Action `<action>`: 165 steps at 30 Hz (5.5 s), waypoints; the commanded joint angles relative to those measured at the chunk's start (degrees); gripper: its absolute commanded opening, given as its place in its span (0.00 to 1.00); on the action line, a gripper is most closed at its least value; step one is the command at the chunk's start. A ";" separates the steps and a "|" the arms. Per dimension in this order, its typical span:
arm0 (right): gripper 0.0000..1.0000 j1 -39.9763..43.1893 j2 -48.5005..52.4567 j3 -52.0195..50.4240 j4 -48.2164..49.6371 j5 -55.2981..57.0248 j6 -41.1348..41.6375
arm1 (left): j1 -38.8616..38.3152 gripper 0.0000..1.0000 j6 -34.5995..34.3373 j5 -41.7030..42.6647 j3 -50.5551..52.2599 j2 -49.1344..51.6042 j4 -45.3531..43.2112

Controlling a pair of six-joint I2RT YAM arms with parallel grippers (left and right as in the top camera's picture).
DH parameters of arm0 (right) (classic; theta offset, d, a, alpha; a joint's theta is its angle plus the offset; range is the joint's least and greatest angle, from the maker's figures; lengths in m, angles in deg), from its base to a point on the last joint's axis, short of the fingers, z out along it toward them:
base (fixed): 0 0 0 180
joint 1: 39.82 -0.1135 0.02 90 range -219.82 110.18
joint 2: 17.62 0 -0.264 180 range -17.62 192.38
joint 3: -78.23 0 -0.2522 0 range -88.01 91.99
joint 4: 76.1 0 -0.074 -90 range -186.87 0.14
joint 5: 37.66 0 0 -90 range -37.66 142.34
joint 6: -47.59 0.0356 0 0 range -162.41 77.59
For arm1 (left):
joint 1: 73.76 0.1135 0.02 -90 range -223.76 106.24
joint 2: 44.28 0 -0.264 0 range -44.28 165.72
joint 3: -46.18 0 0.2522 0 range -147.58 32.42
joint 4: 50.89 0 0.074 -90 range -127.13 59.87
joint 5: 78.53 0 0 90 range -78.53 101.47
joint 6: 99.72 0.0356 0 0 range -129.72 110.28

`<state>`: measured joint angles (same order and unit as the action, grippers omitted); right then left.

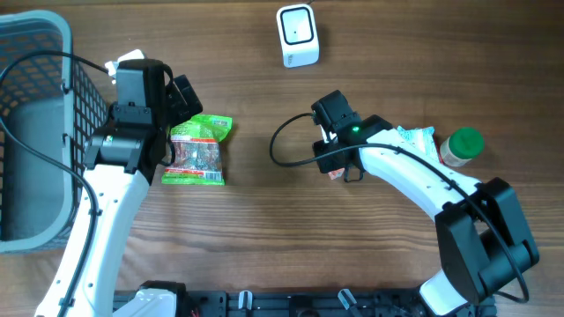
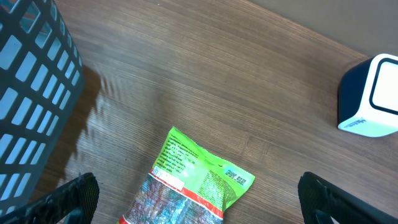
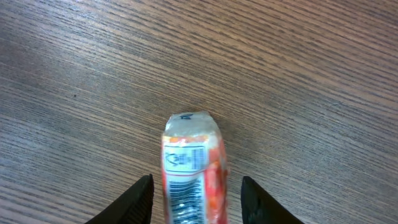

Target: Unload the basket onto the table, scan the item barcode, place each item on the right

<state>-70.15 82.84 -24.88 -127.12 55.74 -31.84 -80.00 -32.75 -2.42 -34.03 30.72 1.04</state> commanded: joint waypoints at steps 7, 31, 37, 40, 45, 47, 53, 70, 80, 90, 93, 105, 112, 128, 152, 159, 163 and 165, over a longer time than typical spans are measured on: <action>0.17 -0.13 1.33 -0.26 -3.04 -0.50 0.07 | 0.31 1.00 0.28 -0.94 -0.63 0.00 -0.15; 0.49 -0.13 1.33 -0.26 -4.48 -2.43 0.09 | 0.31 1.00 0.28 -0.94 -0.63 0.00 -0.17; 0.51 -0.13 1.33 -0.26 0.85 -2.38 -0.09 | 0.31 1.00 0.28 -0.94 -0.63 0.00 -0.15; 0.34 -0.13 1.33 -0.26 2.40 -2.16 -0.07 | 0.31 1.00 0.28 -0.94 -0.63 0.00 -0.15; 0.30 -0.13 1.33 -0.26 2.71 -1.95 -0.11 | 0.31 1.00 0.28 -0.94 -0.63 0.00 -0.15; 0.49 -0.13 1.33 -0.26 3.30 -1.92 -0.11 | 0.31 1.00 0.28 -0.94 -0.63 0.00 -0.15; 0.61 -0.13 0.00 2.54 2.51 -2.03 -1.79 | 0.31 1.00 0.28 -0.94 -0.63 0.00 -0.15; 0.97 11.04 -12.41 5.01 -10.14 -8.13 -0.94 | 0.31 1.00 0.28 -0.94 -0.63 0.00 -0.15; 0.04 23.52 -11.52 0.87 -9.79 -18.14 -1.57 | 0.31 1.00 0.28 -0.94 -0.63 0.00 -0.15; 0.04 22.99 -11.52 -11.32 -0.68 -27.89 0.85 | 0.31 1.00 0.28 -0.94 -0.63 0.00 -0.15; 0.04 22.99 -11.52 -15.19 5.27 -30.29 3.28 | 0.31 1.00 0.28 -0.94 -0.63 0.00 -0.15; 0.04 21.18 -11.43 -17.88 12.57 -35.45 4.68 | 0.31 1.00 0.28 -0.94 -0.63 0.00 -0.15; 0.04 18.32 -11.43 -17.88 12.90 -32.98 6.29 | 0.31 1.00 0.28 -0.94 -0.63 0.00 -0.15; 0.04 14.88 -11.43 -17.88 13.05 -32.39 8.07 | 0.31 1.00 0.28 -0.94 -0.63 0.00 -0.15; 0.04 16.13 -11.52 -16.96 17.33 -23.34 10.64 | 0.31 1.00 0.28 -0.94 -0.63 0.00 -0.15; 0.04 16.04 -11.52 -17.64 16.35 -26.29 10.62 | 0.31 1.00 0.28 -0.94 -0.63 0.00 -0.15; 0.04 16.04 -11.52 -17.64 15.89 -27.06 10.64 | 0.31 1.00 0.28 -0.94 -0.63 0.00 -0.15; 0.04 16.04 -11.52 -17.64 15.52 -27.04 10.62 | 0.31 1.00 0.28 -0.94 -0.63 0.00 -0.15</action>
<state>-54.19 71.08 -42.03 -111.23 30.21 -21.61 -80.00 -32.75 -2.42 -34.03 30.72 1.04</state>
